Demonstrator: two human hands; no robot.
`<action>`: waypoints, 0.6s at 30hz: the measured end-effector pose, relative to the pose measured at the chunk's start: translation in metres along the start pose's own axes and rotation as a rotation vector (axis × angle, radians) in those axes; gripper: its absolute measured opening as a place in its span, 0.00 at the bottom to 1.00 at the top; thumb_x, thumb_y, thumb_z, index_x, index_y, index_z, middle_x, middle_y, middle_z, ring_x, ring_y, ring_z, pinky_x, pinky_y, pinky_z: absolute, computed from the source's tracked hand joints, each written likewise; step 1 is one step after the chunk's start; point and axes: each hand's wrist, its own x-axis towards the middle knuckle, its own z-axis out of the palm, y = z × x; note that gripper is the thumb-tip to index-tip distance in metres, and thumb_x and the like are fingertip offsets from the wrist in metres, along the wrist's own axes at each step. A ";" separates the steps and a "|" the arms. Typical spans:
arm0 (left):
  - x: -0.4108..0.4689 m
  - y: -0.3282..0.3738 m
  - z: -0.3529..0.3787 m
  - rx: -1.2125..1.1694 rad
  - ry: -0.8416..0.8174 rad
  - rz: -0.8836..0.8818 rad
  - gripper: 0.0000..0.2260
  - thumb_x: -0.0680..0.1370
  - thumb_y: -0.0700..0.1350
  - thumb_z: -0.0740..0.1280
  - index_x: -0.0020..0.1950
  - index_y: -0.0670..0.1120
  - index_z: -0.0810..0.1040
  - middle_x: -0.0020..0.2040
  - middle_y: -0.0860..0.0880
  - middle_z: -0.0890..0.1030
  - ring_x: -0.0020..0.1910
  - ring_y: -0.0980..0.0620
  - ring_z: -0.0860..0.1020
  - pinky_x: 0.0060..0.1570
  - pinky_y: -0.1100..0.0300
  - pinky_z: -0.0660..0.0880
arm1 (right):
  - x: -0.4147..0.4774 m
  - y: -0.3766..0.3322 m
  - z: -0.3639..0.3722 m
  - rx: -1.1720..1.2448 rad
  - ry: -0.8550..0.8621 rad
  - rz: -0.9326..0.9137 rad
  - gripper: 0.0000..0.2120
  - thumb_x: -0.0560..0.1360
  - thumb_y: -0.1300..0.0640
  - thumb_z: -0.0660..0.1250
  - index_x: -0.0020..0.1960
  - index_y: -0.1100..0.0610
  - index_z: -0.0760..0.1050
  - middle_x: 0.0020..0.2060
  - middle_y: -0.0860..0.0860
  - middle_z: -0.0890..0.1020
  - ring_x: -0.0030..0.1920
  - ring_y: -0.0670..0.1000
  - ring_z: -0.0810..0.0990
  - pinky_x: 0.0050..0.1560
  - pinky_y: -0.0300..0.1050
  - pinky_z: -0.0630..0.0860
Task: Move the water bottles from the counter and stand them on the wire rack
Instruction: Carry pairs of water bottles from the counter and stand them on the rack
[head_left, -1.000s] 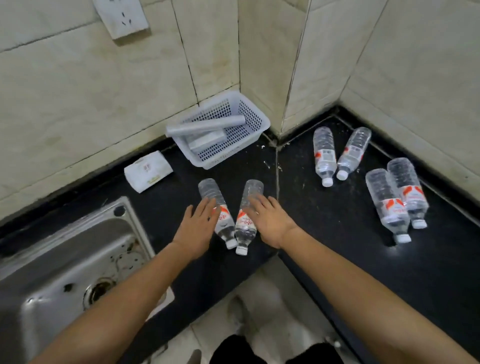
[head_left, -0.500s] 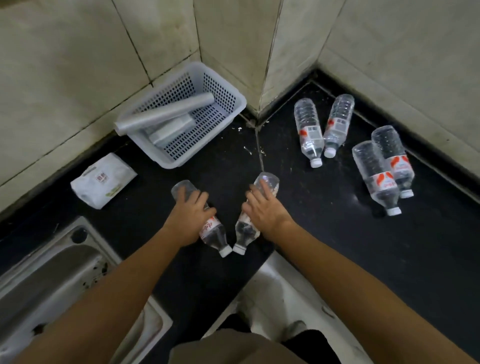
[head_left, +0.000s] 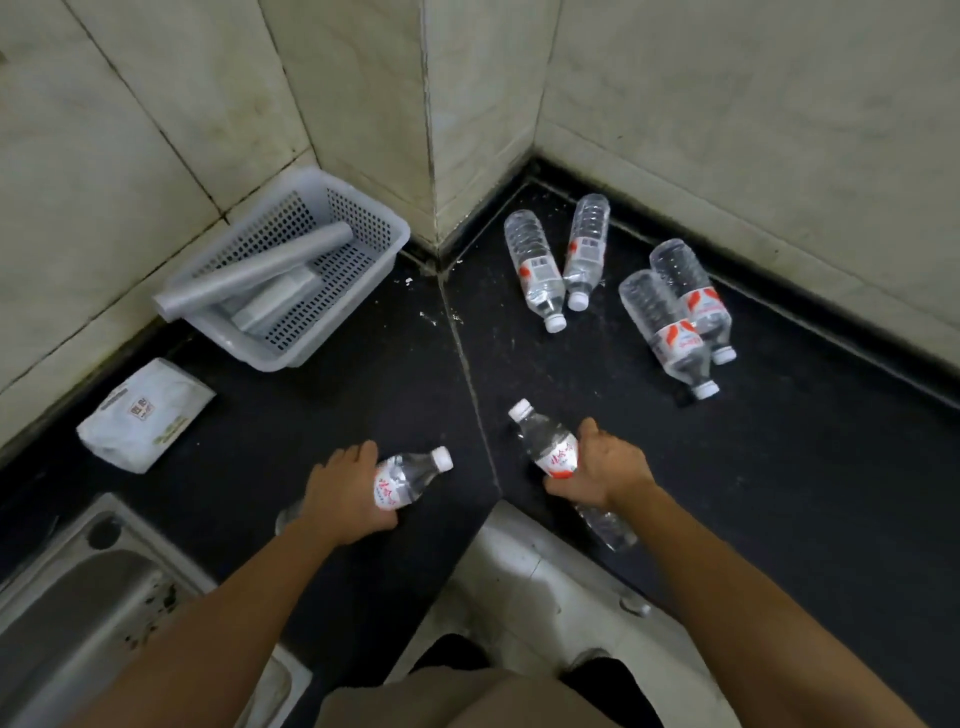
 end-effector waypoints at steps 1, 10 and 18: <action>-0.004 0.010 0.000 -0.087 0.041 0.006 0.26 0.61 0.57 0.74 0.48 0.50 0.64 0.47 0.51 0.75 0.49 0.47 0.76 0.45 0.53 0.73 | -0.010 0.012 -0.002 0.062 0.027 0.029 0.33 0.64 0.33 0.72 0.55 0.53 0.63 0.53 0.54 0.81 0.52 0.59 0.82 0.51 0.51 0.78; -0.017 0.178 -0.055 -0.518 0.327 0.101 0.28 0.63 0.51 0.80 0.59 0.51 0.74 0.54 0.50 0.76 0.51 0.48 0.78 0.51 0.53 0.74 | -0.087 0.112 -0.069 0.611 0.427 0.136 0.29 0.65 0.41 0.75 0.59 0.51 0.68 0.55 0.52 0.82 0.56 0.60 0.81 0.52 0.50 0.76; -0.065 0.376 -0.119 -0.714 0.456 0.359 0.26 0.66 0.55 0.79 0.58 0.51 0.73 0.48 0.55 0.80 0.49 0.49 0.80 0.49 0.56 0.74 | -0.197 0.220 -0.139 0.821 0.815 0.132 0.31 0.59 0.30 0.71 0.56 0.45 0.73 0.52 0.44 0.82 0.54 0.52 0.81 0.55 0.50 0.77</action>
